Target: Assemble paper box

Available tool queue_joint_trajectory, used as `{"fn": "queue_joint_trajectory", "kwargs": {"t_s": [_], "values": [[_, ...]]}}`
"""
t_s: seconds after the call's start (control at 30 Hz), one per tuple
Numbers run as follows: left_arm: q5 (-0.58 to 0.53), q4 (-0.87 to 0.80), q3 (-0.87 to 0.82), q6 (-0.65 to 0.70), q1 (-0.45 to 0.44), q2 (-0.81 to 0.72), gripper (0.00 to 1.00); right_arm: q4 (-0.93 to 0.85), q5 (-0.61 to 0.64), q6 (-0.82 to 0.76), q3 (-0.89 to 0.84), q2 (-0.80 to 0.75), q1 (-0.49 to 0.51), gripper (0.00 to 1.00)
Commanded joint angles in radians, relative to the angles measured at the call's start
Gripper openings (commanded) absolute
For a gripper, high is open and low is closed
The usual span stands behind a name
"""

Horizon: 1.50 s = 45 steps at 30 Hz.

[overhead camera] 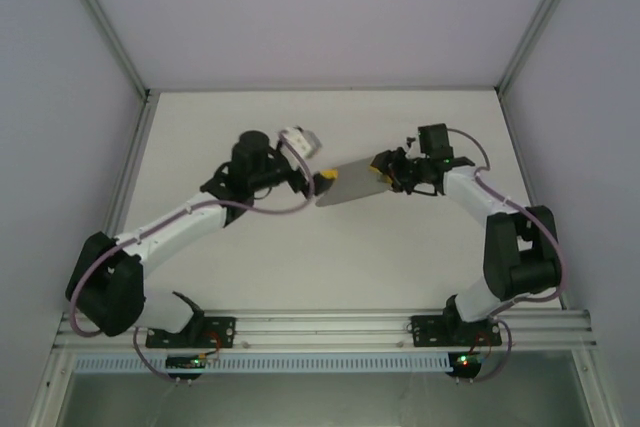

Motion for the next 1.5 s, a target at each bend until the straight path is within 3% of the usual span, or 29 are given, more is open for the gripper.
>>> {"fn": "queue_joint_trajectory", "kwargs": {"t_s": [0.0,0.07,0.23,0.43,0.63,0.73,0.8,1.0,1.13,1.2,1.23,1.33,1.47], "values": [[-0.173,-0.197,-0.002,0.392,-0.068,0.014,1.0,-0.217,-0.04,0.078,0.038,-0.036,-0.026,0.37],[-0.107,-0.249,0.015,0.443,-0.1,0.014,1.0,-0.235,-0.077,0.124,0.052,-0.034,-0.049,0.36],[-0.109,-0.325,0.038,0.536,-0.184,0.02,1.0,-0.223,-0.174,0.215,0.064,-0.024,-0.076,0.33],[-0.172,-0.329,0.061,0.559,-0.191,0.079,1.0,-0.207,-0.241,0.301,0.066,-0.019,-0.072,0.35],[-0.308,-0.212,0.035,0.551,-0.191,0.103,0.98,-0.172,-0.302,0.349,0.07,-0.017,-0.036,0.38],[-0.376,-0.114,0.004,0.549,-0.188,0.101,0.86,-0.166,-0.322,0.359,0.066,-0.015,-0.025,0.39],[-0.415,-0.057,-0.012,0.542,-0.187,0.102,0.69,-0.167,-0.333,0.36,0.062,-0.015,-0.009,0.39],[-0.411,-0.066,-0.022,0.547,-0.176,0.074,0.48,-0.068,-0.362,0.415,0.014,-0.03,0.004,0.43],[-0.394,-0.103,-0.013,0.546,-0.17,0.065,0.34,-0.048,-0.348,0.403,0.015,-0.042,0.001,0.62],[-0.381,-0.102,-0.015,0.533,-0.161,0.065,0.26,-0.081,-0.286,0.329,0.034,-0.059,-0.004,0.8],[-0.375,-0.1,-0.015,0.514,-0.156,0.065,0.23,-0.104,-0.246,0.267,0.053,-0.069,-0.011,0.97],[-0.299,-0.185,-0.001,0.463,-0.127,0.065,0.22,-0.166,-0.057,0.059,0.099,-0.121,-0.056,0.98],[-0.174,-0.432,0.09,0.433,-0.084,0.085,0.22,-0.01,0.109,-0.198,0.041,-0.242,-0.112,0.98]]}}
